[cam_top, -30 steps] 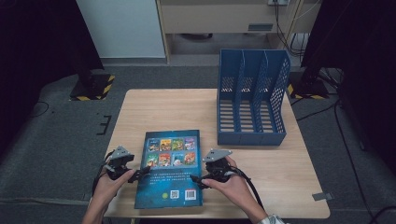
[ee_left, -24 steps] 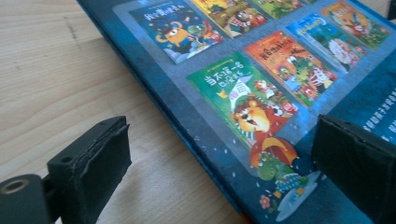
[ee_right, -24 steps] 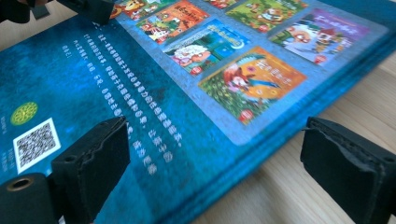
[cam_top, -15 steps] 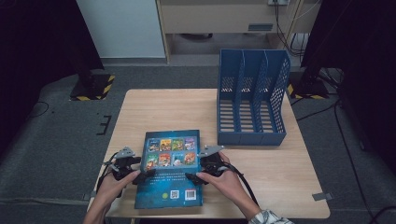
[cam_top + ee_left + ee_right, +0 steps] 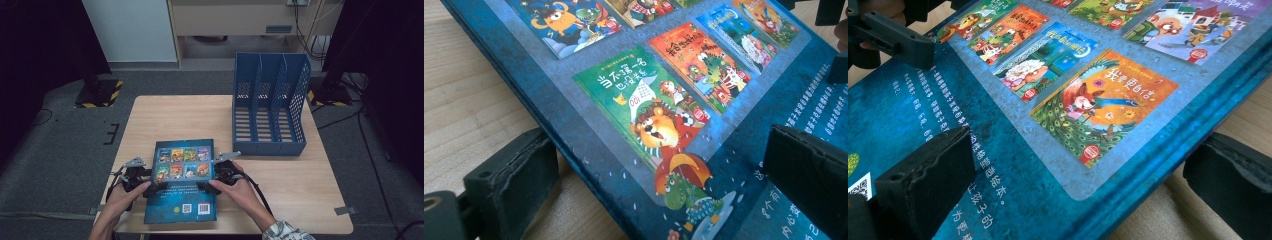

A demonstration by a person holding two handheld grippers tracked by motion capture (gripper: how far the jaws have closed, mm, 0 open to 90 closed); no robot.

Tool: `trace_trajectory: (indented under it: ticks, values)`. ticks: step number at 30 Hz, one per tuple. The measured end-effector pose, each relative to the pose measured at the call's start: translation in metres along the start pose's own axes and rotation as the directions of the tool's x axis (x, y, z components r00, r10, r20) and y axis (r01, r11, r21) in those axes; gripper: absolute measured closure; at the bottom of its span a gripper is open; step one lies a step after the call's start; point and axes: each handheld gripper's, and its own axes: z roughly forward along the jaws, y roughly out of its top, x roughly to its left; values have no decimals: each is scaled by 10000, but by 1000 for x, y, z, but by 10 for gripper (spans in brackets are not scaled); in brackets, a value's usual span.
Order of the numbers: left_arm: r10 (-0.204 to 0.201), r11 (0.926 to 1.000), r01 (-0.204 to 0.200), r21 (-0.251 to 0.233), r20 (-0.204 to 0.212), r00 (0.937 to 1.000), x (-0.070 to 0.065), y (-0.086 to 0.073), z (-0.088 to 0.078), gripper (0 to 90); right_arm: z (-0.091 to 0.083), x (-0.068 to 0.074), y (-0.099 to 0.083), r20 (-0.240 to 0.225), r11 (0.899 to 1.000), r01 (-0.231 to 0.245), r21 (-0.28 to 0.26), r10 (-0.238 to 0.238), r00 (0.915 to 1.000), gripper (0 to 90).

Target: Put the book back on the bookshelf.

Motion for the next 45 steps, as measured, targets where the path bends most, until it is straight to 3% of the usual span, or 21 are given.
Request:
trace_trajectory:
  ticks: [8,12,19,25,28,29,39,45]
  values:
    - [-104,9999,103,-69,-155,9998,0,3,-3,44,-2,2,5,184,9995,161,270,-166,9997,19]
    - [83,9972,-126,-741,-582,9983,-3,6,-13,92,-9,7,14,459,9992,399,-59,-396,9982,87]
    - [239,9934,-366,-1083,-1164,9929,-8,16,-25,171,-10,12,32,486,9980,636,-26,-634,9968,109]
    - [63,9807,-400,-1912,-1737,9848,-12,32,-41,257,-16,16,57,666,9947,1026,-7,-1023,9925,144]
    - [147,9795,-506,-1949,-1816,9833,-13,35,-44,264,-18,16,64,752,9935,1138,103,-1142,9906,150]
    - [208,9770,-590,-2051,-1838,9827,-12,39,-47,303,-19,13,72,826,9932,1135,241,-1152,9899,160]
    - [843,9815,-1193,-1496,-2216,9715,-9,66,-52,338,-23,4,97,1329,9924,1225,107,-1228,9835,200]
    - [861,9781,-1231,-1676,-2123,9734,-4,78,-56,395,-32,1,107,1527,9900,1388,-259,-1333,9792,271]
